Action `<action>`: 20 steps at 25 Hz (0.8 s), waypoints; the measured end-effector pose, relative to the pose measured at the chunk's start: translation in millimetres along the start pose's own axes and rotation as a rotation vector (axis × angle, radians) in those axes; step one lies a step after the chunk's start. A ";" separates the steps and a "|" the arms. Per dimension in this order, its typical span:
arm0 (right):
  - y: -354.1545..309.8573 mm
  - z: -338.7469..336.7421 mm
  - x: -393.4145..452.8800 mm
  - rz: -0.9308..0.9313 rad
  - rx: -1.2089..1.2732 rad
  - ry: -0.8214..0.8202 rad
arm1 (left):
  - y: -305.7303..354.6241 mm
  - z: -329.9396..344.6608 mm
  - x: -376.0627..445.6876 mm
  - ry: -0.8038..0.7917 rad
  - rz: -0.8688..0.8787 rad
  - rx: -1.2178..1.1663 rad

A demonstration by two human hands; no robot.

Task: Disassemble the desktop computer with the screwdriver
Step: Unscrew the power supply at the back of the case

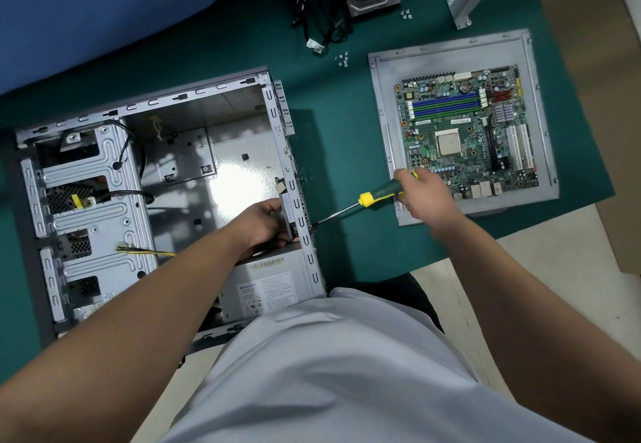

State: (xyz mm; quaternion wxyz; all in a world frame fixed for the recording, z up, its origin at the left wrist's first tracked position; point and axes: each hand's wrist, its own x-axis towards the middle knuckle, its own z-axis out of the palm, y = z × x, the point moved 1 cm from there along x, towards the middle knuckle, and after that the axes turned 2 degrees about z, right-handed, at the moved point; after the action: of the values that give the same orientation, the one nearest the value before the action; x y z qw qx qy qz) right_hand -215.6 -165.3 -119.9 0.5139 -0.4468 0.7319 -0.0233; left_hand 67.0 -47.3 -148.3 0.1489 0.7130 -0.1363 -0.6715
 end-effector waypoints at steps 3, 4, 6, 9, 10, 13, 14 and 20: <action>-0.1 -12.6 0.4 -0.056 0.155 -0.215 | 1.5 0.4 -2.8 0.006 0.002 0.018; 1.2 -14.5 -0.9 -0.067 0.141 -0.238 | 2.0 1.3 -3.2 0.014 -0.003 0.026; 2.9 -16.3 -1.4 -0.108 -0.037 -0.184 | 3.3 2.8 -3.8 0.028 -0.012 0.022; 4.4 -17.2 -0.3 -0.159 -0.162 -0.093 | 4.7 5.4 -5.7 0.035 -0.018 -0.017; 4.4 -17.3 0.4 -0.125 -0.044 -0.143 | 5.3 6.1 -7.3 0.026 -0.012 -0.015; 4.6 -15.9 -0.7 -0.039 0.149 -0.265 | 7.6 6.4 -11.7 0.006 -0.004 -0.019; 6.1 -14.9 0.3 -0.026 0.124 -0.261 | 8.4 6.7 -12.8 0.002 -0.008 -0.023; 4.4 -15.6 -3.5 -0.006 0.206 -0.254 | 9.8 6.3 -18.0 -0.026 0.001 -0.064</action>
State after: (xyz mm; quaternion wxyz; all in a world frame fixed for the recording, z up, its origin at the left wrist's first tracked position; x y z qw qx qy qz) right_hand -230.2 -166.9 -112.2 0.6453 -0.3932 0.6535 -0.0433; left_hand 59.7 -49.4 -128.3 0.1702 0.6990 -0.1168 -0.6847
